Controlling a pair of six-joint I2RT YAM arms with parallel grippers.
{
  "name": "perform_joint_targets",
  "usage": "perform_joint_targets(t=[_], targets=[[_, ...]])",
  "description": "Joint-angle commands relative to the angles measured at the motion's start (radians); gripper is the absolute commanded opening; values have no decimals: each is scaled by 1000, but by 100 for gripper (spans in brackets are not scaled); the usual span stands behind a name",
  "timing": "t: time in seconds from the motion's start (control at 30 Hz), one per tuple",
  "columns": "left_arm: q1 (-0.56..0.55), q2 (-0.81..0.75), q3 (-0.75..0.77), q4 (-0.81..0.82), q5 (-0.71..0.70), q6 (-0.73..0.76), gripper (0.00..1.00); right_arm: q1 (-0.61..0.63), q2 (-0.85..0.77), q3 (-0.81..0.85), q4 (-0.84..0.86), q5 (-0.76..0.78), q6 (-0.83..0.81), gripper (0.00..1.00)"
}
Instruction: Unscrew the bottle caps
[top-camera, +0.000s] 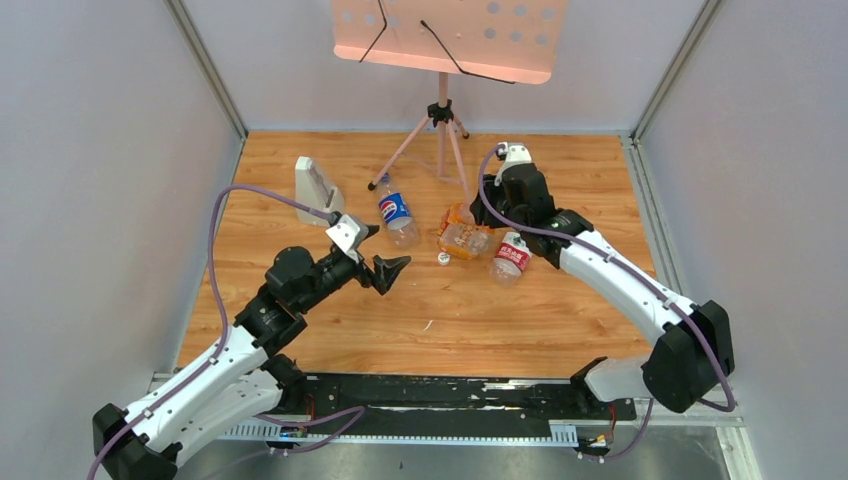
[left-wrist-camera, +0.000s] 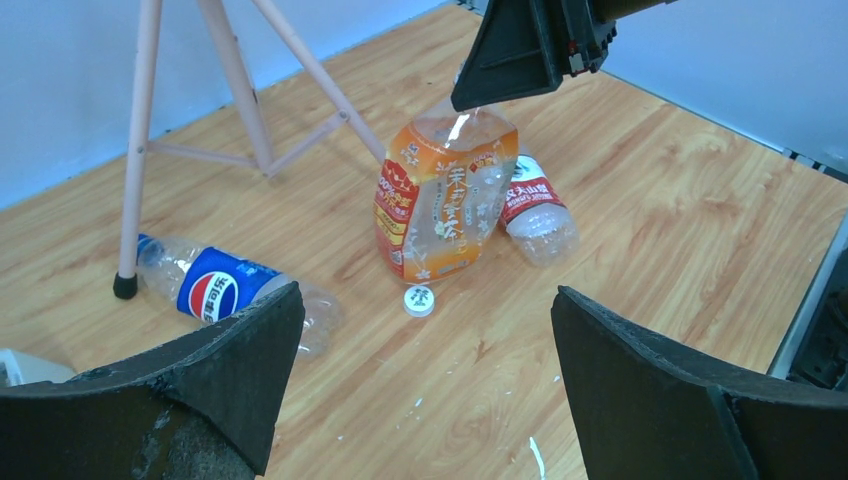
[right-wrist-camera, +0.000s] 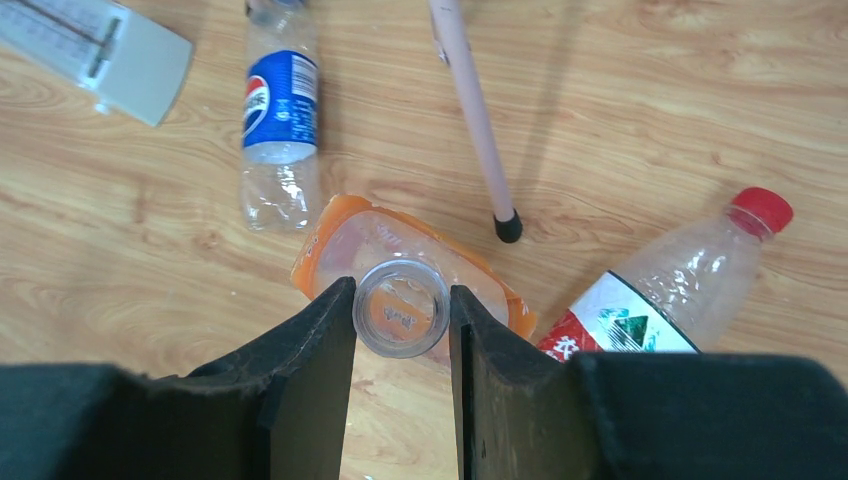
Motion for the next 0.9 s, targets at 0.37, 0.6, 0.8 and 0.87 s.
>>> perform_joint_targets(t=[0.37,0.6,0.8,0.87], targets=[[-2,-22,-22,21,-60,-24,100,29,116,117,-48,183,-14,0],[-2,-18,-19,18,-64,-21,100,59,170,150,-68,228,-31,7],[-2,-14,-16,18,-67,-15,100,70,188,160,-74,219,-24,21],[-2,-14,-14,16,-67,-14,100,72,191,162,-77,212,-22,32]])
